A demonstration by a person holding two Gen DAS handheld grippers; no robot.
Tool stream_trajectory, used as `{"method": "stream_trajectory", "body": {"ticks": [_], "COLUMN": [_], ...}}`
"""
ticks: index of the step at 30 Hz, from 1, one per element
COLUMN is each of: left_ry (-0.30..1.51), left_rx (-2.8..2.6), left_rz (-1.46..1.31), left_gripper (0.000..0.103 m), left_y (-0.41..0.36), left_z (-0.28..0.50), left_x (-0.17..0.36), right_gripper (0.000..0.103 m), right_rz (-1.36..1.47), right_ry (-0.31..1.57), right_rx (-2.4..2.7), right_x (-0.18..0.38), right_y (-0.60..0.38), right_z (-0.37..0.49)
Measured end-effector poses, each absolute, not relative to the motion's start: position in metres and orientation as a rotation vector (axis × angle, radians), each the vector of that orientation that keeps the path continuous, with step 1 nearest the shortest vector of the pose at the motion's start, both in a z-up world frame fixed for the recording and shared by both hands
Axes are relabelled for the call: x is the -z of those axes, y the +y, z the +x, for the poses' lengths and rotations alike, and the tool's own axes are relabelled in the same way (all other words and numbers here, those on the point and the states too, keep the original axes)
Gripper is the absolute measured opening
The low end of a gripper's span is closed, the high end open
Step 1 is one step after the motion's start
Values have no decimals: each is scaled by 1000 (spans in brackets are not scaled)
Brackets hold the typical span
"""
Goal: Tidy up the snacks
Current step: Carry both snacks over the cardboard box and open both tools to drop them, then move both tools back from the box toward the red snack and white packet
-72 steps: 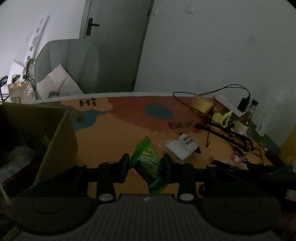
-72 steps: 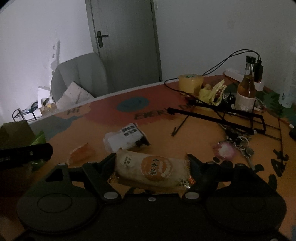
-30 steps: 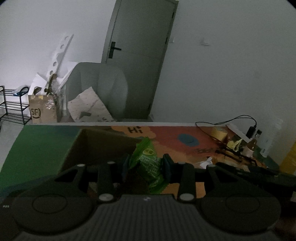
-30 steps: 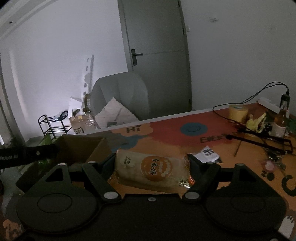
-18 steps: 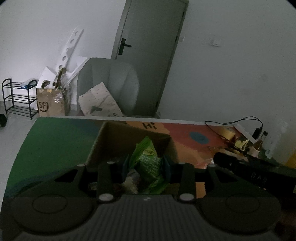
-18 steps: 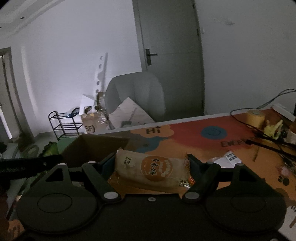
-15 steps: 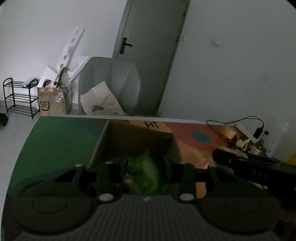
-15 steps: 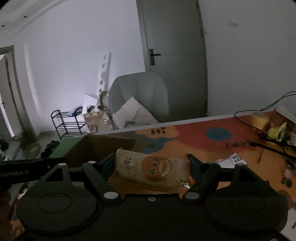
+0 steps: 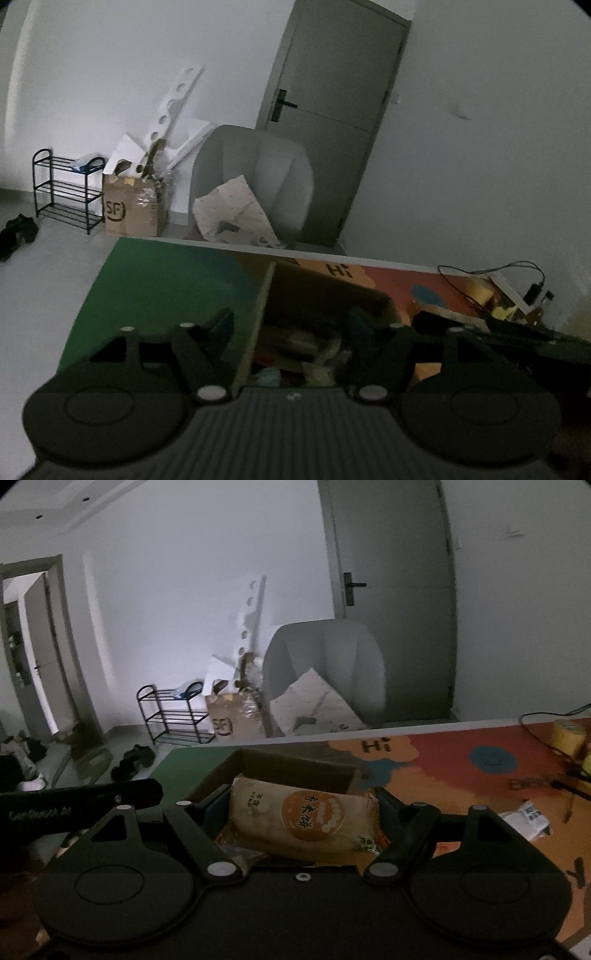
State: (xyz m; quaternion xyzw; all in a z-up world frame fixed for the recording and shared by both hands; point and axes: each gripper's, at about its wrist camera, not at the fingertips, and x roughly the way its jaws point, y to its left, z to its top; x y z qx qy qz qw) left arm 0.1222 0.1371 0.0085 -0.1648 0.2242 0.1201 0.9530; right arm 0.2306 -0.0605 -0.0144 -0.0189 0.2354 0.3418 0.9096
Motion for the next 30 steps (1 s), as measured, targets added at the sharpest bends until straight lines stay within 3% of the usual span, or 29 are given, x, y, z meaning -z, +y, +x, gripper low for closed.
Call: {"method": "stream_trajectory", "body": {"ticks": [15,20,30], "left_ry": [438,444,468], "left_rx": [-299,-313,-286], "left_rz": [-384,-393,-400], "left_gripper": [78,80,87], "left_y": [169,173,164], "left_z": [107,103,112], "left_x": [-9,-7,-1], "right_gripper": [77,90,90], "right_rz": [-55,-31,17], "right_ry": [542,571,587], "right_rx": [-807,-880,-773], "right_x": [19,21,24], "right_y": [-22,-14,-49], "right_z": [217,213,223]}}
